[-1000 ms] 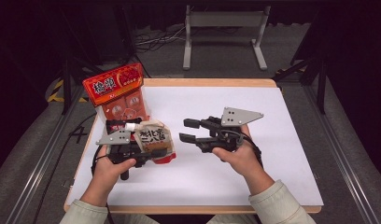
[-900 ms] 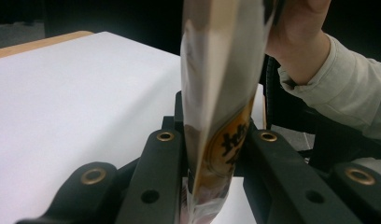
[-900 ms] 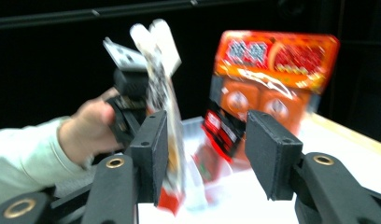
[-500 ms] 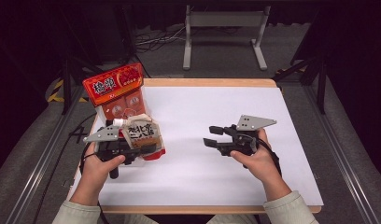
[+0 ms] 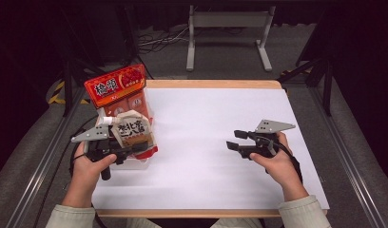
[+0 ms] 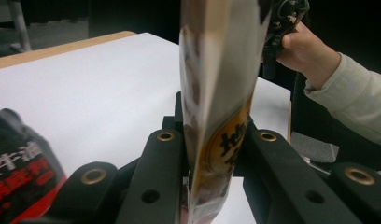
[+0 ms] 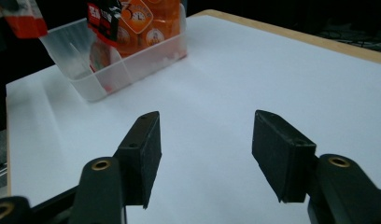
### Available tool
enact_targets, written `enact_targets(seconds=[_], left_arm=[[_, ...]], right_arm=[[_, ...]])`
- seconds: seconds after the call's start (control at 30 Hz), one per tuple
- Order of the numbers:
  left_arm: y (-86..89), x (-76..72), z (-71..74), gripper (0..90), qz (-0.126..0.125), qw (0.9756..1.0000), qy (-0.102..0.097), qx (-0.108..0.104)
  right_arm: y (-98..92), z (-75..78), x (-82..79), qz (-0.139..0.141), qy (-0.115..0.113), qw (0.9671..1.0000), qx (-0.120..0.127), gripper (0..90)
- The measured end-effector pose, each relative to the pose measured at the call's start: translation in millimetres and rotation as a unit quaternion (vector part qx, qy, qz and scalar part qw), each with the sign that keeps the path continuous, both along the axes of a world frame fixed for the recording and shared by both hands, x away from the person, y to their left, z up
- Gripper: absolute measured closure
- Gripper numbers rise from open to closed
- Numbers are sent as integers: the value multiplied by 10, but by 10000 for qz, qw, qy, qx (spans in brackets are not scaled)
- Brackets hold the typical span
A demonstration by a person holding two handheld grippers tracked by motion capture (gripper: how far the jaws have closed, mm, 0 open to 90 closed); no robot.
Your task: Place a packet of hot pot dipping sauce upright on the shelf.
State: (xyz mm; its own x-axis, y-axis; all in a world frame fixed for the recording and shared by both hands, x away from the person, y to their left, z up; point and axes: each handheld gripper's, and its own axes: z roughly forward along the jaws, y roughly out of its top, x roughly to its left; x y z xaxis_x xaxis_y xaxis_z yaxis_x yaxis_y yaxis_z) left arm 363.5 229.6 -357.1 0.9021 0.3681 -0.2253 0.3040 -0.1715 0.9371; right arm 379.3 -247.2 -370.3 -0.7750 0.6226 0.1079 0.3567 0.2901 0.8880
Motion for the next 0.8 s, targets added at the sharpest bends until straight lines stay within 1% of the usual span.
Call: enact_targets(seconds=[0.03,0.07,0.1,0.13,0.2,0.37,0.47,0.5,0.53,0.57,0.6,0.67,0.73,0.77,0.8], left_arm=[[16,-6,4,804,26,10000,46,-15],[33,-4,8,804,43,10000,40,-10],[58,7,14,803,66,10000,-31,40],[71,0,15,804,100,9999,40,-5],[123,5,17,804,156,9999,44,-15],[261,18,18,804,294,9996,25,40],[341,22,9,803,403,9992,59,39],[363,25,4,803,439,9990,42,73],[391,35,-2,803,470,9987,-35,169],[406,41,-7,803,485,9986,-55,223],[415,38,-19,802,489,9986,18,208],[466,57,-43,802,520,9981,-58,313],[502,66,-66,803,520,9982,-24,303],[527,76,-83,802,552,9979,-74,328],[539,81,-92,802,558,9978,-75,353]], right_arm=[[-20,-9,5,-42,19,10000,-44,422],[-39,-19,8,-83,49,9999,-70,422],[-61,-31,15,-119,66,9999,-98,422],[-83,-42,21,-155,95,9998,-109,422],[-128,-63,30,-216,158,9996,-99,422],[-198,-72,24,-285,197,9994,-34,422],[-221,-77,25,-307,221,9993,6,422],[-230,-80,27,-306,223,9993,16,422],[-234,-82,28,-305,245,9992,37,422],[-238,-85,30,-304,259,9992,60,422],[-242,-87,31,-298,256,9992,56,422],[-246,-90,34,-295,273,9992,72,423],[-247,-92,37,-294,292,9991,111,423],[-248,-93,38,-287,294,9991,120,423],[-246,-95,39,-271,290,9991,128,423]])
